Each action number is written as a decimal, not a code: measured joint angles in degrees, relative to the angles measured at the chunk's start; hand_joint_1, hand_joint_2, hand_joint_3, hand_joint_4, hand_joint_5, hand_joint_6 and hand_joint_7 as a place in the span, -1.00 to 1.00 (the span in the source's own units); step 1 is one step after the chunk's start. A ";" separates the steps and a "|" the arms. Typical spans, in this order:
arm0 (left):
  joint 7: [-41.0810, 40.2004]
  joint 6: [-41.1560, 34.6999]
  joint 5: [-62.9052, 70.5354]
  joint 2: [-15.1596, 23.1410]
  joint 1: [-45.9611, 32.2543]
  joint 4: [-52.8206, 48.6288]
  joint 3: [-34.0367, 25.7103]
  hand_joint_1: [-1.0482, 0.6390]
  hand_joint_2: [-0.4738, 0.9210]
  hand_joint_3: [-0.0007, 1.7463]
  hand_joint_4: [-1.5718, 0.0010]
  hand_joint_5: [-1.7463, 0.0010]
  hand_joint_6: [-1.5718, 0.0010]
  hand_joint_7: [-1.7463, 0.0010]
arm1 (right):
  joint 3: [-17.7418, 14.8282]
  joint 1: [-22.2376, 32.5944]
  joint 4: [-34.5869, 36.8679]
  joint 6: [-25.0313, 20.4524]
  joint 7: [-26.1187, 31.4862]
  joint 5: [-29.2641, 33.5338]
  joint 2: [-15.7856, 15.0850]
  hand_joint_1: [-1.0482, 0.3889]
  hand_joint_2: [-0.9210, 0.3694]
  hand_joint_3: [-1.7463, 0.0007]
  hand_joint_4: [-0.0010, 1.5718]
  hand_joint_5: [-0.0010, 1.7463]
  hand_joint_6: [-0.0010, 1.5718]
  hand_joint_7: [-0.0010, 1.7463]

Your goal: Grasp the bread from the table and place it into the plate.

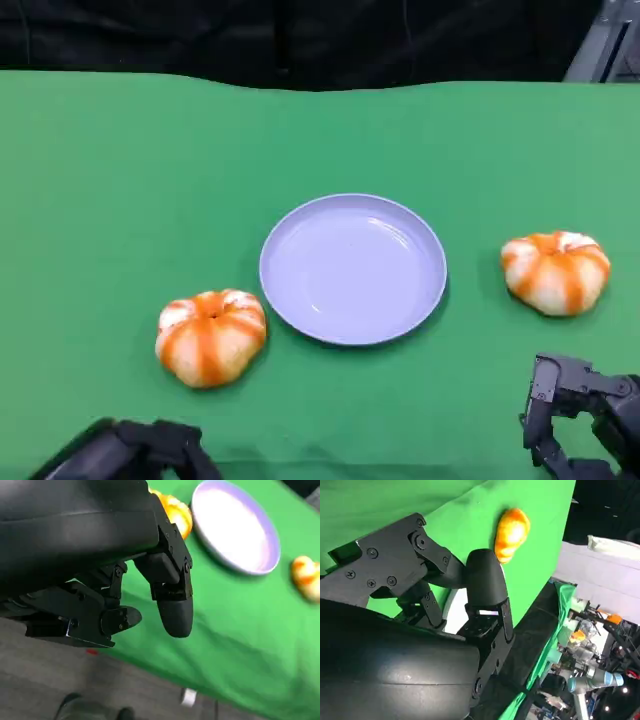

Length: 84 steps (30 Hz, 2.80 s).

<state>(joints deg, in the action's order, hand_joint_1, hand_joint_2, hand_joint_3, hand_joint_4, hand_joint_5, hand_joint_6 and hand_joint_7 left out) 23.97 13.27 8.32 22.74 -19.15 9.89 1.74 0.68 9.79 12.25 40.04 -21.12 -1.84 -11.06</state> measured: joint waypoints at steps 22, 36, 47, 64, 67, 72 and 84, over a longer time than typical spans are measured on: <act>-27.38 -3.96 42.68 -2.03 14.70 -1.93 2.46 -0.87 1.00 -0.72 1.00 1.00 0.67 0.99 | 0.52 -0.40 0.14 0.32 1.09 1.02 0.12 0.21 -0.45 -0.33 0.02 1.00 -0.10 0.89; -26.24 -8.91 40.45 -3.43 28.06 -25.81 12.69 -0.98 1.00 -0.49 1.00 1.00 0.76 1.00 | 1.94 1.12 -2.29 -0.90 2.05 1.18 0.19 0.20 -0.49 -0.30 0.03 1.00 -0.10 0.90; -29.82 -8.29 37.74 -4.50 32.40 -36.39 16.91 -0.94 1.00 -0.52 1.00 1.00 0.72 0.99 | 2.09 1.75 -3.72 -1.40 2.97 1.96 0.18 0.20 -0.47 -0.33 0.04 1.00 -0.09 0.89; -43.37 -1.52 32.51 -7.06 36.47 -51.53 18.42 0.10 1.00 -0.69 -0.14 0.50 -0.29 0.92 | 2.24 2.46 -5.07 -1.41 3.19 2.50 0.18 0.16 -0.44 -0.37 0.03 1.00 -0.10 0.90; -48.34 2.35 31.53 -7.21 36.95 -54.13 17.98 0.16 1.00 -0.56 0.04 -0.59 -0.44 0.51 | 2.27 2.70 -5.52 -1.73 3.19 2.49 0.18 0.15 -0.44 -0.36 0.03 1.00 -0.10 0.89; -53.55 6.98 29.54 -7.21 37.32 -55.80 16.64 0.18 0.93 -0.36 0.21 -0.99 0.18 -0.79 | 2.30 2.95 -5.66 -1.88 3.19 2.44 0.18 0.17 -0.44 -0.37 0.03 1.00 -0.10 0.90; -53.81 2.12 28.95 -4.72 35.76 -33.62 11.56 0.19 0.69 -0.09 0.15 -1.00 0.15 -0.76 | 2.32 3.06 -5.86 -1.97 3.44 2.56 0.11 0.21 -0.43 -0.40 0.03 1.00 -0.11 0.91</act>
<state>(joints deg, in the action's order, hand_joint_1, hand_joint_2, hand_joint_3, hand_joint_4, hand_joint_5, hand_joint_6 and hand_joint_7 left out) -29.84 15.39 37.27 18.02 16.61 -23.73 13.30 3.01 12.85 6.39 38.08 -17.68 0.72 -10.95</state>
